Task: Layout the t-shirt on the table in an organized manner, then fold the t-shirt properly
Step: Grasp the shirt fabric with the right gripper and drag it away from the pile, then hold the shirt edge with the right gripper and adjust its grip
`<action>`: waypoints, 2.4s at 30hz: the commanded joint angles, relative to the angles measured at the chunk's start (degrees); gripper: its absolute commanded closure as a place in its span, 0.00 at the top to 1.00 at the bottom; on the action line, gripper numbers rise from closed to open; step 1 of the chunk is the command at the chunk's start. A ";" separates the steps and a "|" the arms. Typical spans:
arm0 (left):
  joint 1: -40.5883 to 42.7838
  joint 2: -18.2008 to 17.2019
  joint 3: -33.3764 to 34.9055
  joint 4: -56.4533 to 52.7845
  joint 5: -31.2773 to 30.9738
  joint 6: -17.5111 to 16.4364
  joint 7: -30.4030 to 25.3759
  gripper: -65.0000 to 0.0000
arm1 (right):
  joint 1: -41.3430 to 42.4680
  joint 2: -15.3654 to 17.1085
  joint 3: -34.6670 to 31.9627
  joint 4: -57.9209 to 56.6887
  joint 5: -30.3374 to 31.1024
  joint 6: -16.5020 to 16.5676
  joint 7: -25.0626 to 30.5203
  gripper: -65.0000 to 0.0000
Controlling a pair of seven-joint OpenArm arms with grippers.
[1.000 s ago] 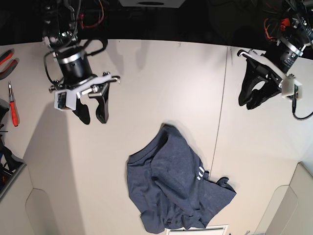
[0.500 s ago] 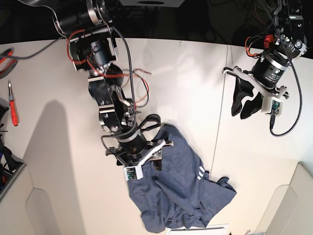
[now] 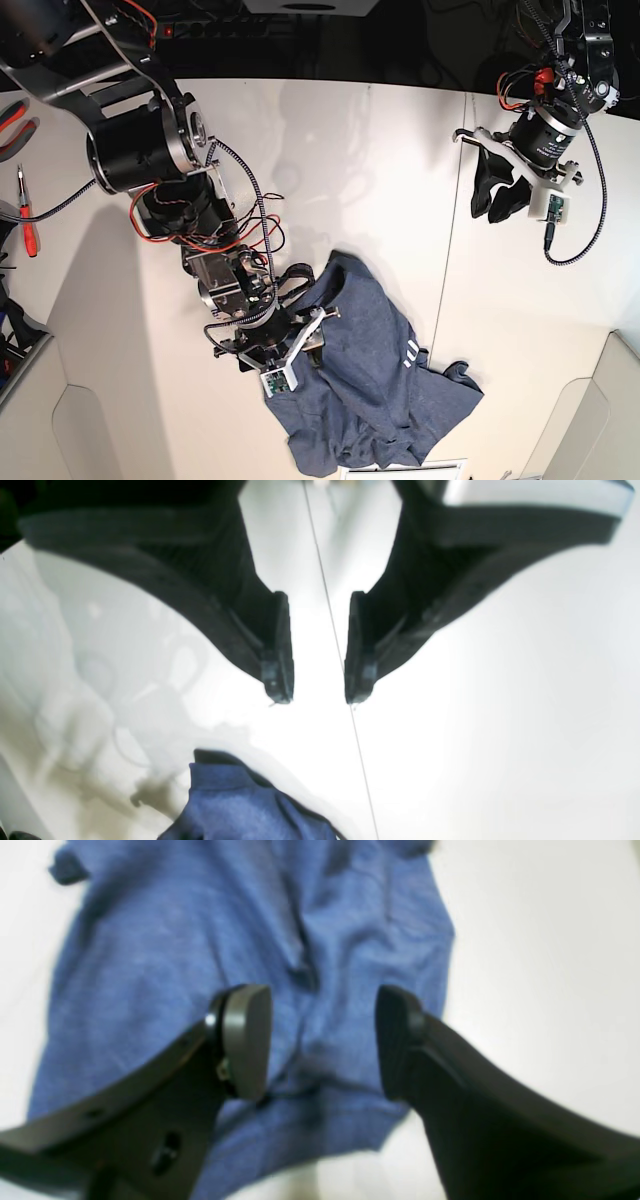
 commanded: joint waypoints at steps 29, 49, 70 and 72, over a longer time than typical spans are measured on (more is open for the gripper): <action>-2.01 -0.48 -0.26 0.90 -0.74 -0.17 0.48 0.32 | -9.38 7.21 0.04 1.11 -0.66 -7.69 3.76 0.43; -2.58 -0.48 -0.26 0.90 -0.81 -0.17 0.44 0.32 | -22.77 21.73 0.04 22.62 5.09 -11.65 -0.26 0.43; -3.48 -0.50 -0.26 0.90 -0.79 -0.20 0.46 0.32 | -18.14 11.04 1.01 32.00 13.62 -11.61 -5.68 0.43; -3.48 -0.50 -0.26 0.90 -0.79 -0.20 0.46 0.32 | -18.16 9.84 2.97 32.00 15.56 -11.04 -5.68 0.43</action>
